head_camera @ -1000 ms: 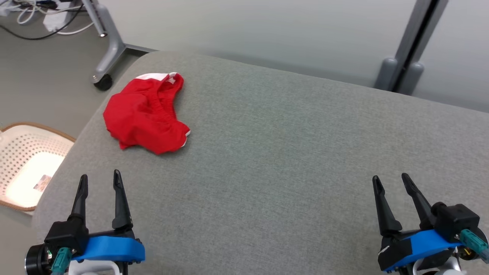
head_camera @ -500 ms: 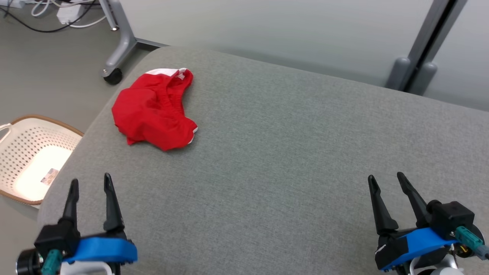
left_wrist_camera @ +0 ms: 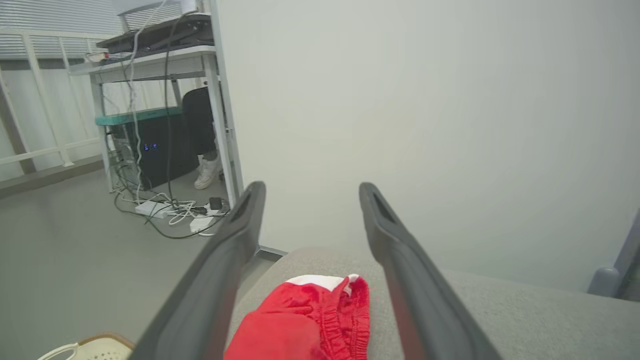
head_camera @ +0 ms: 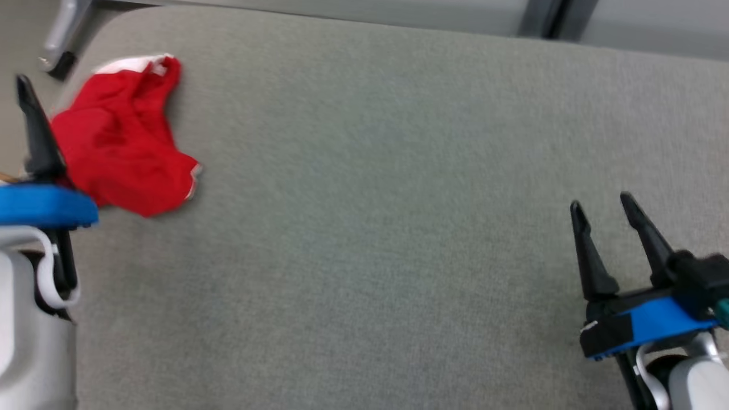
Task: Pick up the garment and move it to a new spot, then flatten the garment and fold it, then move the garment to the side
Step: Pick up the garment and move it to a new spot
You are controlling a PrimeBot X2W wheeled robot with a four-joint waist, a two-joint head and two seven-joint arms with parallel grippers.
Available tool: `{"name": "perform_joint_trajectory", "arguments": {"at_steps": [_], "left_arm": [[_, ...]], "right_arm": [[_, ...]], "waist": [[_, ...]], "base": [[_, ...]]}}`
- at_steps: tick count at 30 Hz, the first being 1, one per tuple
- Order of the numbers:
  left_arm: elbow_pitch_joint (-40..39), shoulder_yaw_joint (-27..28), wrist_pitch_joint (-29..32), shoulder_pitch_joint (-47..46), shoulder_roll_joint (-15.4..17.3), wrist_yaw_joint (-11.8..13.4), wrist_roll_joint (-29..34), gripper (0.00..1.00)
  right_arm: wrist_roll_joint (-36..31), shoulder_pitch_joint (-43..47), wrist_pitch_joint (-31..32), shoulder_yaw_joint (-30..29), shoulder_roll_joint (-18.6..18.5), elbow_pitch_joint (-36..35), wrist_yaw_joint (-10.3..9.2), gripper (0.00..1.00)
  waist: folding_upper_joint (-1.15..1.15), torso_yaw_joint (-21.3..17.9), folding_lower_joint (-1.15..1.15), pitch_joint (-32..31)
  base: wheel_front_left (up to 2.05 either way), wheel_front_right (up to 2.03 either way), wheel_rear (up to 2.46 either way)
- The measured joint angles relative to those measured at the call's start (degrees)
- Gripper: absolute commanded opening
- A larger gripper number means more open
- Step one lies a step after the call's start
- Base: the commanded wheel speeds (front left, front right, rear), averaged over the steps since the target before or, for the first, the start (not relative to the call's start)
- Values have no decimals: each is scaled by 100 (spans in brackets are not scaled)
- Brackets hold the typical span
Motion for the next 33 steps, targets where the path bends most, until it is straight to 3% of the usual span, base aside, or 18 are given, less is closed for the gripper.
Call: {"name": "perform_joint_trajectory", "arguments": {"at_steps": [10, 18, 26, 27, 28, 29, 33], "left_arm": [[1822, -168, 725, -1478, 368, -289, -82, 100], [3373, -290, 1198, -1999, 287, -503, -268, 100], [4286, -423, 1558, -2237, 200, -689, -491, 100], [4339, -427, 1560, -2249, 208, -706, -513, 80], [4392, -435, 1558, -2261, 214, -712, -539, 31], [4445, -452, 1551, -2275, 219, -720, -539, 0], [4602, -520, 1376, -2297, 216, -745, -586, 0]], "right_arm": [[-40, -268, 209, -113, -211, -661, 0, 100], [-41, -386, 290, -224, -286, -883, 0, 100], [-42, -442, 297, -221, -288, -870, 0, 100], [-42, -448, 294, -212, -278, -865, 0, 100], [-42, -449, 294, -200, -270, -853, 0, 100], [-42, -450, 291, -187, -264, -835, 0, 100], [-37, -450, 231, -198, -241, -721, 0, 100]], "waist": [[0, -325, 0, 947], [0, -396, 0, 1321], [0, -426, -1, 1303], [0, -439, -1, 1285], [0, -453, -1, 1266], [0, -469, -1, 1245], [0, -524, -1, 1112]], "base": [[0, 0, 0], [0, 0, 0], [0, 0, 0], [0, 0, 0], [0, 0, 0], [0, 0, 0], [0, 0, 0]]}}
